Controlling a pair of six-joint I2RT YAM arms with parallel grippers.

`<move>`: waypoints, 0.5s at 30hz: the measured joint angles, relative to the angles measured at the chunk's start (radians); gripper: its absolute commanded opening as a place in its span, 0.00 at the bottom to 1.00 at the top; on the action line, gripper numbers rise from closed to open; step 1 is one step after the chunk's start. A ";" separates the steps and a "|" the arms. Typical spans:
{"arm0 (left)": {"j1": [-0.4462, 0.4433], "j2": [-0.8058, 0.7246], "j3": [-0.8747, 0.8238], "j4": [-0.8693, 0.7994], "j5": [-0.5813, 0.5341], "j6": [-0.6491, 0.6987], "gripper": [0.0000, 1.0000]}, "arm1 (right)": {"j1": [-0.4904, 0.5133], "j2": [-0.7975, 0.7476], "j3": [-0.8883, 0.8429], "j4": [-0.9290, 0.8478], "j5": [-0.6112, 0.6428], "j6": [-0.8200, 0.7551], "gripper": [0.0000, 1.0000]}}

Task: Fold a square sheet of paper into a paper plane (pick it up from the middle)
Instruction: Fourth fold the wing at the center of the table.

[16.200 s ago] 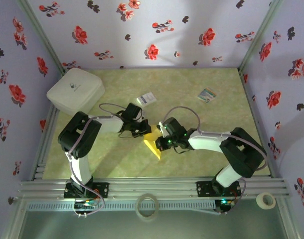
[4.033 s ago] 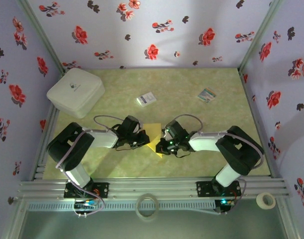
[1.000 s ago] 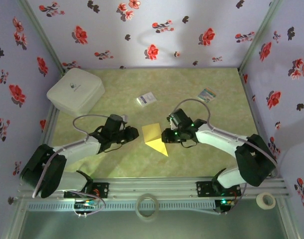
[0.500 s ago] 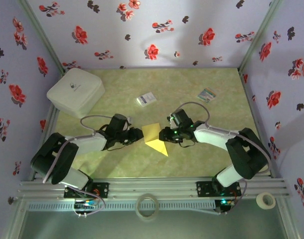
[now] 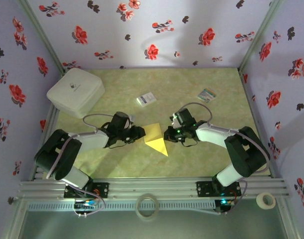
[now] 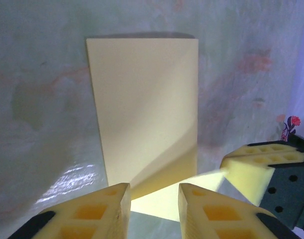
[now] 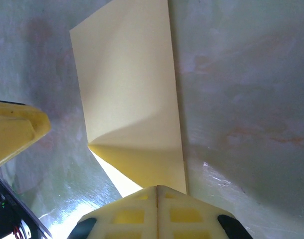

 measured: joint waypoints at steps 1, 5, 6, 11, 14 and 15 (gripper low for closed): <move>0.002 0.003 0.004 0.000 0.001 0.000 0.33 | -0.002 0.000 -0.003 0.001 -0.003 0.000 0.05; 0.006 0.014 0.019 0.000 0.008 -0.001 0.34 | -0.013 -0.010 -0.024 0.020 -0.019 0.000 0.05; 0.007 0.017 0.021 0.000 0.008 -0.001 0.34 | -0.017 -0.016 -0.032 0.029 -0.023 0.001 0.06; 0.011 0.028 0.028 0.000 0.010 -0.001 0.34 | -0.032 -0.048 -0.056 0.054 -0.044 0.004 0.16; 0.011 0.029 0.030 0.000 0.010 -0.001 0.34 | -0.034 -0.064 -0.063 0.077 -0.061 0.007 0.25; 0.011 0.029 0.030 0.000 0.010 -0.001 0.34 | -0.034 -0.069 -0.066 0.092 -0.068 0.009 0.29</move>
